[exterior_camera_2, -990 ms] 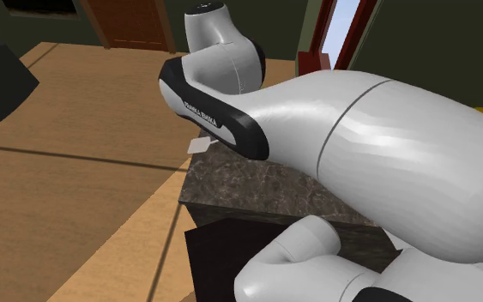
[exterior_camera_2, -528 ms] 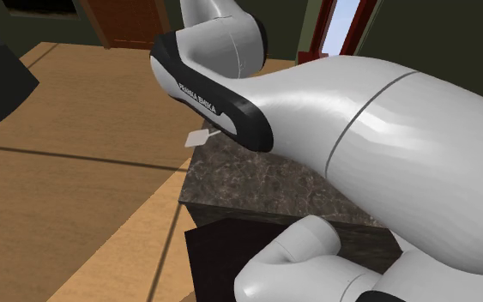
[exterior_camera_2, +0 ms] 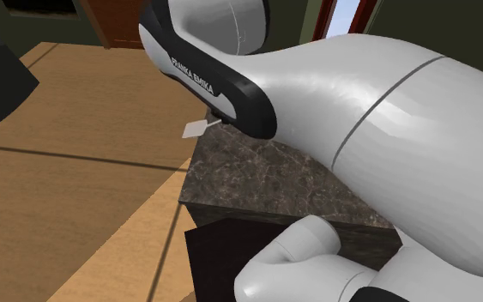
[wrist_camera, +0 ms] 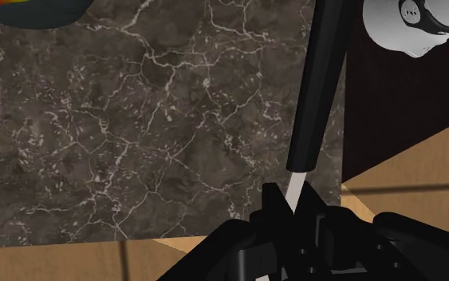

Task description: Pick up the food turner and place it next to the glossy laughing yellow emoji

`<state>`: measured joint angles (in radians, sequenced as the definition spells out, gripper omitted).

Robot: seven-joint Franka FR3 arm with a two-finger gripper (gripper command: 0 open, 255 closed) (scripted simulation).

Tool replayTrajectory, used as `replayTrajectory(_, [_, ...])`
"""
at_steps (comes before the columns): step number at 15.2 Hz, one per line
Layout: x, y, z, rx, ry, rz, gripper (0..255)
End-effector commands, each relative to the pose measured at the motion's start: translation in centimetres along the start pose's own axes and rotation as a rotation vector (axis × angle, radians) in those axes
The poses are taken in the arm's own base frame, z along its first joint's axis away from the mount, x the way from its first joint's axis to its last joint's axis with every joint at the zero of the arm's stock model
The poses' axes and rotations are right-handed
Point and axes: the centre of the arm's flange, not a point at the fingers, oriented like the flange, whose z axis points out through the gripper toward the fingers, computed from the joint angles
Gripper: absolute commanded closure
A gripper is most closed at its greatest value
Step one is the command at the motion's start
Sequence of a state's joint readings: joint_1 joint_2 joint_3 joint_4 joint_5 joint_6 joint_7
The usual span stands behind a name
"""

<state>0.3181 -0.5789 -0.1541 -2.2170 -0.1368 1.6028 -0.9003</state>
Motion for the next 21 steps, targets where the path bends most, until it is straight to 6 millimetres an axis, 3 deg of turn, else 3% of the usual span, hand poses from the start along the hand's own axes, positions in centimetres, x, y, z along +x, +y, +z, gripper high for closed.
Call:
replayTrajectory(1, [-0.1,0.0,-1.1,0.000,0.000,0.000,255])
replayTrajectory(21, [-0.8,0.0,-11.3,0.000,0.000,0.000,255])
